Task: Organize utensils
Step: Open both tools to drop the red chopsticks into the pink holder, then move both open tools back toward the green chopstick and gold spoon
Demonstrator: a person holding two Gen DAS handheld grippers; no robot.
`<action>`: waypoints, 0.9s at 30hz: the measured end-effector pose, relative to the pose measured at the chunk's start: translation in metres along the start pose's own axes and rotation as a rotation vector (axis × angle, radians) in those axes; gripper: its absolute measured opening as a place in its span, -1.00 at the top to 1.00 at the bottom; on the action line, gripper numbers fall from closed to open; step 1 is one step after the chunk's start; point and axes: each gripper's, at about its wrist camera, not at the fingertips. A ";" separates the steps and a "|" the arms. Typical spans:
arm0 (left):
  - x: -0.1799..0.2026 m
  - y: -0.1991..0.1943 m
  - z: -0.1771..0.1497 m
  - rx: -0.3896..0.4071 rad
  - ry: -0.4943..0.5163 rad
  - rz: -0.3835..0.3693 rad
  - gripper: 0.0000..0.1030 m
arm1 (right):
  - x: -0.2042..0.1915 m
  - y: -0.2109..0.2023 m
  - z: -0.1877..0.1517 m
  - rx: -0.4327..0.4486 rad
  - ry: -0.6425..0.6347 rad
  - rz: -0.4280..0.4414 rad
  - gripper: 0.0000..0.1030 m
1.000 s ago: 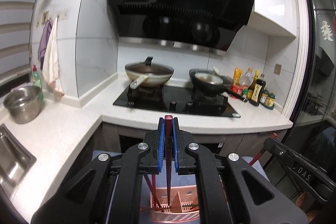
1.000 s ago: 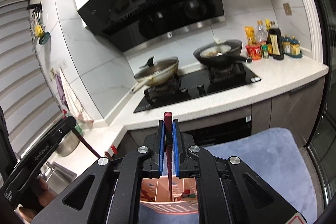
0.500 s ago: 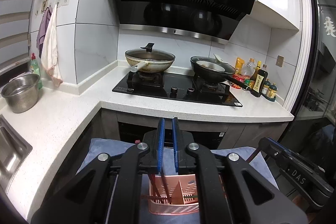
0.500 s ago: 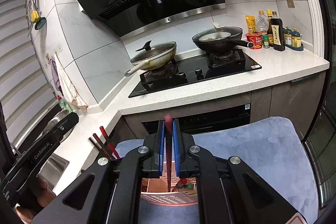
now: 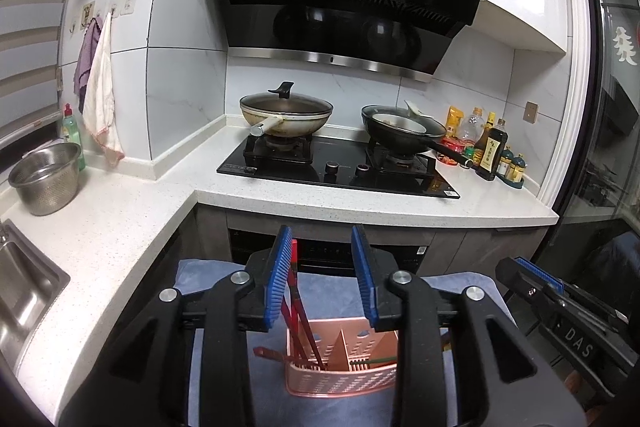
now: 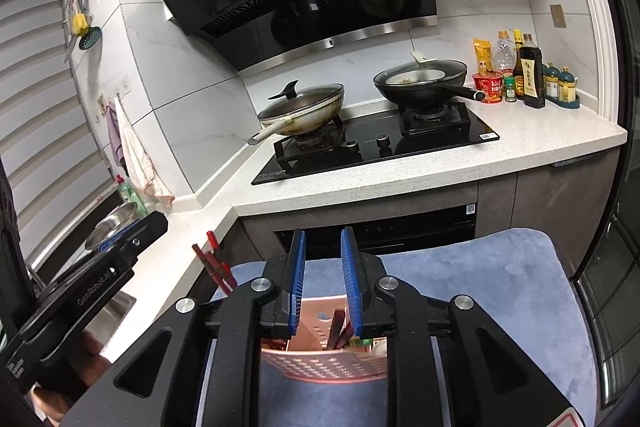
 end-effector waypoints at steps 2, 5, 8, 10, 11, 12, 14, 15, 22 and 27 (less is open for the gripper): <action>0.001 -0.008 -0.002 0.003 0.003 -0.001 0.42 | -0.001 -0.006 -0.004 -0.005 -0.001 0.009 0.61; 0.002 -0.019 -0.008 -0.001 0.014 0.003 0.42 | -0.003 -0.017 -0.013 -0.015 -0.003 0.017 0.61; 0.003 -0.032 -0.019 -0.016 0.034 0.016 0.42 | -0.006 -0.030 -0.024 -0.025 -0.026 0.014 0.61; 0.003 -0.039 -0.027 -0.024 0.045 0.020 0.42 | -0.009 -0.038 -0.032 -0.037 -0.044 0.010 0.61; 0.002 -0.045 -0.034 -0.032 0.046 0.025 0.42 | -0.010 -0.044 -0.038 -0.046 -0.055 0.006 0.61; 0.001 -0.049 -0.039 -0.038 0.045 0.022 0.42 | -0.011 -0.048 -0.043 -0.050 -0.062 0.004 0.61; -0.001 -0.057 -0.053 -0.059 0.041 0.021 0.42 | -0.013 -0.061 -0.058 -0.062 -0.089 -0.002 0.61; -0.002 -0.061 -0.060 -0.073 0.037 0.021 0.42 | -0.014 -0.068 -0.067 -0.070 -0.105 -0.009 0.61; -0.006 -0.090 -0.107 -0.147 0.079 0.032 0.42 | -0.015 -0.102 -0.128 -0.144 -0.147 -0.043 0.41; -0.016 -0.110 -0.154 -0.233 0.045 0.046 0.41 | -0.008 -0.122 -0.182 -0.231 -0.110 -0.056 0.41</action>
Point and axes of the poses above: each gripper's, at about its wrist camera, not at the fingertips, and y roughly the way its jaws point, x to its right, z to its top, and after that the axes turned 3 degrees about x, right-handed
